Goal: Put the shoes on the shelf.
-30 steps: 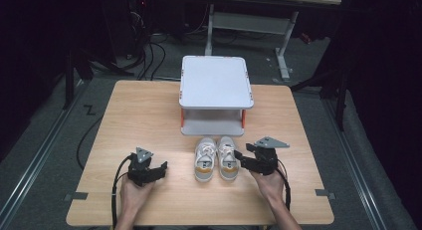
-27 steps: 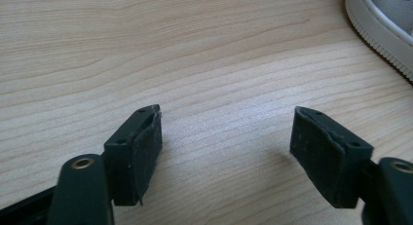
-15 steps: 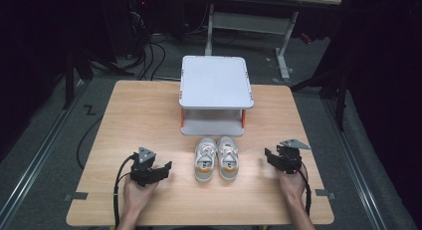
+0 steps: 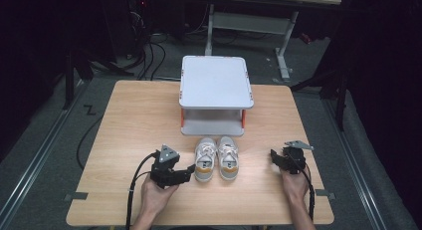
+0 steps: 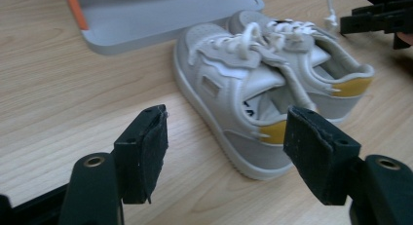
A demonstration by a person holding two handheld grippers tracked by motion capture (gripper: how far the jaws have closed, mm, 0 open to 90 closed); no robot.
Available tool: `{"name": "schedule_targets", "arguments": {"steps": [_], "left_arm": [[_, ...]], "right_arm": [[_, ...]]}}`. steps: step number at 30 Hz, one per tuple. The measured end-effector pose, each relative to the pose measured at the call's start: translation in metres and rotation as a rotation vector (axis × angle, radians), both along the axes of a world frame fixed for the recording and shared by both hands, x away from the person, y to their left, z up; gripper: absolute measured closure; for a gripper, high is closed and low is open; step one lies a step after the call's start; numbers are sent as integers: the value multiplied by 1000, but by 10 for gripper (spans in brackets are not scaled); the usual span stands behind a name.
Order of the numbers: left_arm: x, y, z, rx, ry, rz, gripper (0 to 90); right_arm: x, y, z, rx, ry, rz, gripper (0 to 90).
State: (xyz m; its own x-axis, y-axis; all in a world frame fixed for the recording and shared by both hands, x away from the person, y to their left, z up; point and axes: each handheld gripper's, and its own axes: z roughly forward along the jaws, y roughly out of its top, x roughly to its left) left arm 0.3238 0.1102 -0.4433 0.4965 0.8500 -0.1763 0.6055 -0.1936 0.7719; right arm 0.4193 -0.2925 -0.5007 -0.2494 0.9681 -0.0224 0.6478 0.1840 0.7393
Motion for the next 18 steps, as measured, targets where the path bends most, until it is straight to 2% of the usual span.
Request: {"name": "schedule_targets", "arguments": {"steps": [3, 7, 8, 11, 17, 18], "left_arm": [[-1, -9, 2, 7, 18, -15, 336], [-2, -28, 5, 29, 26, -43, 336], [-2, -28, 5, 29, 26, -43, 337], [1, -44, 7, 40, 45, -62, 346], [10, -62, 9, 25, 59, -59, 393], [14, -66, 8, 14, 71, -41, 405]], "right_arm": [[0, 0, 0, 2, 0, 0, 453], [0, 0, 0, 1, 0, 1, 452], [0, 0, 0, 1, 0, 1, 452], [0, 0, 0, 3, 1, 2, 452], [0, 0, 0, 0, -1, 15, 450], [0, 1, 0, 0, 0, 15, 450]]}}
